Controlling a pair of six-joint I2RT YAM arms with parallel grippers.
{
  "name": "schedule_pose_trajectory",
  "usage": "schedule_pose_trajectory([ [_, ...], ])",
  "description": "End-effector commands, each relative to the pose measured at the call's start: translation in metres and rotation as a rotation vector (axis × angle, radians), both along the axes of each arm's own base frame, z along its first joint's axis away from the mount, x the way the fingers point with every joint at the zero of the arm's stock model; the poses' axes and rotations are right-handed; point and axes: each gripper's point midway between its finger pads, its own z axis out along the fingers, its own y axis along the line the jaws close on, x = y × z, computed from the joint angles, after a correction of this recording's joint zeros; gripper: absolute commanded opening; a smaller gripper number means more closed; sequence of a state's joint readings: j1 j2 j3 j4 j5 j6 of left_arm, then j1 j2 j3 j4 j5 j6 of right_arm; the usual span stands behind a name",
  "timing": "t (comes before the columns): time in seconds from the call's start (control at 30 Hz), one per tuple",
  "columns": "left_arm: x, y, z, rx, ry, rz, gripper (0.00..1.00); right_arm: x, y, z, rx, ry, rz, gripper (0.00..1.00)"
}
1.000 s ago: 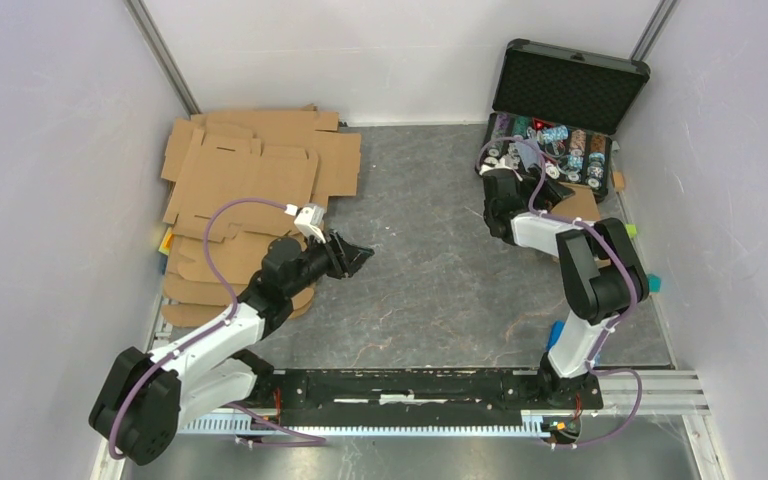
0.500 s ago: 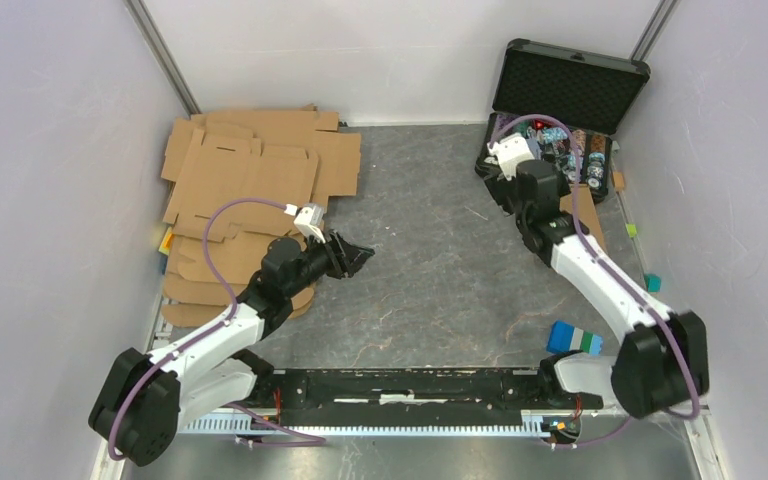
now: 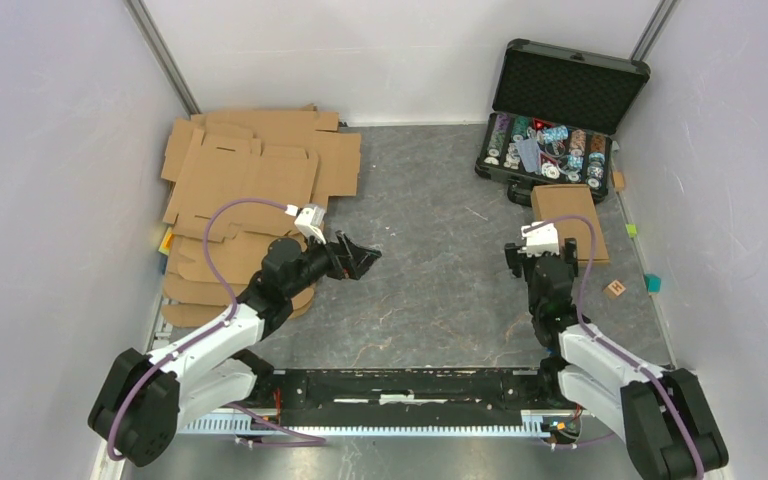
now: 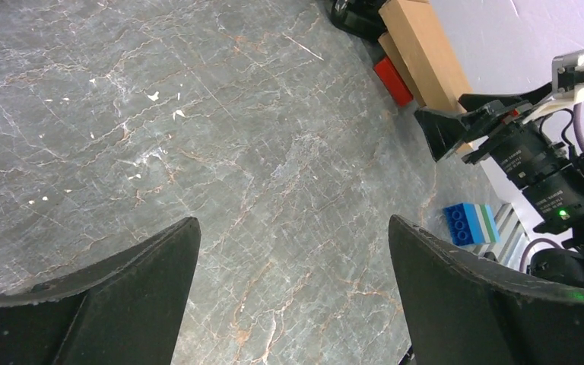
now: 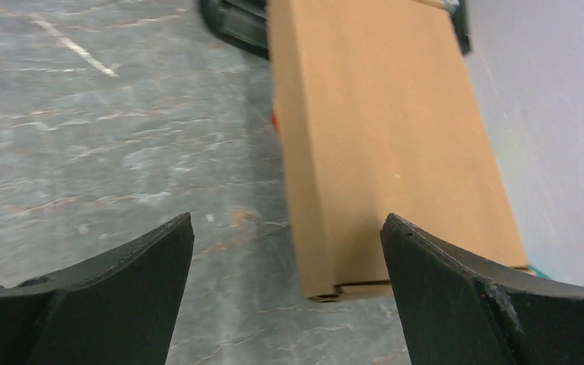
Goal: Fold the paper box
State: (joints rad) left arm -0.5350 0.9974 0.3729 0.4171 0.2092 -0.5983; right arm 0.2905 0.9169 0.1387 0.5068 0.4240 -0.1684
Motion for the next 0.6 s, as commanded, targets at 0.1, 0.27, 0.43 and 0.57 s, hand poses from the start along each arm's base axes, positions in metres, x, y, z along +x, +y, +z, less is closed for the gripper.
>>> schedule_pose_trajectory([
  [0.1,0.006,0.001,0.008,0.012,-0.037,0.019,1.0,0.01,-0.038,0.028,0.006,-0.193,-0.165,0.98],
  [0.27,0.008,0.006,0.007,0.041,-0.046,0.038,1.0,0.004,-0.033,0.006,0.038,-0.211,-0.079,0.98],
  [0.43,0.013,0.017,0.01,0.088,-0.085,0.087,1.0,-0.004,-0.034,-0.001,0.04,-0.245,-0.07,0.98],
  [0.57,0.017,0.031,0.012,0.113,-0.138,0.155,1.0,-0.013,-0.044,-0.005,0.059,-0.25,-0.136,0.98],
])
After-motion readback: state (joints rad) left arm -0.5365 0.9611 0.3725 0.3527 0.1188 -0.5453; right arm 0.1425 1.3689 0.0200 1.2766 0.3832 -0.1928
